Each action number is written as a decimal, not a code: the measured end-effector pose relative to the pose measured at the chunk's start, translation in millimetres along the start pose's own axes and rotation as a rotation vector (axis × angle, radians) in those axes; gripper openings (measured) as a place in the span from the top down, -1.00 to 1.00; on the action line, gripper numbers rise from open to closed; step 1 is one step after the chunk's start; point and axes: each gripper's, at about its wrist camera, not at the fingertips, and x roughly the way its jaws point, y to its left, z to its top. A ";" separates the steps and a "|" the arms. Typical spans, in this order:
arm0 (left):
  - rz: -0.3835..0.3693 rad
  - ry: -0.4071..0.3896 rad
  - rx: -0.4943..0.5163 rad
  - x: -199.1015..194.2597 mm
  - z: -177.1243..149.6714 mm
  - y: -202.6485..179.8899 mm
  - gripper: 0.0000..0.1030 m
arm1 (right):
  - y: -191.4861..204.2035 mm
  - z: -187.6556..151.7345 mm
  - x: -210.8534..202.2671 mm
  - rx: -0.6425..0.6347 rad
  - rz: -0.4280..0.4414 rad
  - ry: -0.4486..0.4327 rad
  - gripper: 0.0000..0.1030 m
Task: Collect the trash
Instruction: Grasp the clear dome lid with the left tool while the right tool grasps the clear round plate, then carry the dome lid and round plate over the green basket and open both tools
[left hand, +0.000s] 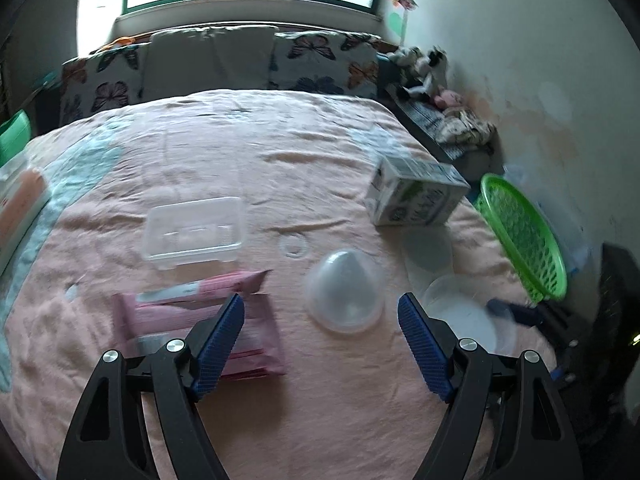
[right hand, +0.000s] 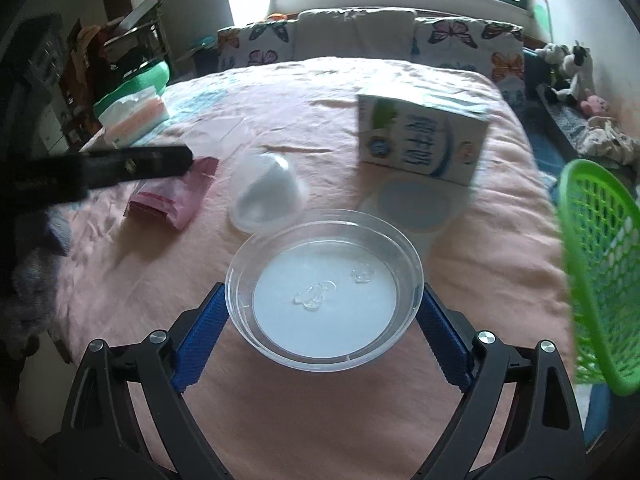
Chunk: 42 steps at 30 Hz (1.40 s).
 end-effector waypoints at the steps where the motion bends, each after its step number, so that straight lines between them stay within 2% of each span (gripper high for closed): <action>1: 0.004 0.006 0.023 5.2 0.6 -6.4 -0.48 | -3.3 -0.8 -4.7 0.006 -0.005 -0.008 -0.76; 7: 0.037 0.036 0.109 29.5 4.5 -25.1 -0.51 | -29.1 -2.3 -35.2 0.067 -0.027 -0.066 -0.76; 15: 0.049 0.077 0.119 56.1 9.8 -27.4 -0.47 | -64.7 -2.2 -62.9 0.134 -0.080 -0.122 -0.76; 21: 0.048 0.101 0.111 66.8 9.1 -23.9 -0.24 | -95.6 -4.4 -72.3 0.196 -0.120 -0.137 -0.77; 23: 0.040 0.110 0.107 69.4 8.6 -22.8 -0.09 | -106.1 -5.6 -74.2 0.216 -0.138 -0.142 -0.77; 30: 0.037 0.101 0.108 64.7 10.7 -25.1 -0.07 | -144.7 -9.8 -80.9 0.281 -0.207 -0.156 -0.77; 42: -0.035 0.030 0.114 29.3 41.7 -50.7 -0.07 | -212.8 -24.7 -58.6 0.417 -0.274 -0.081 -0.77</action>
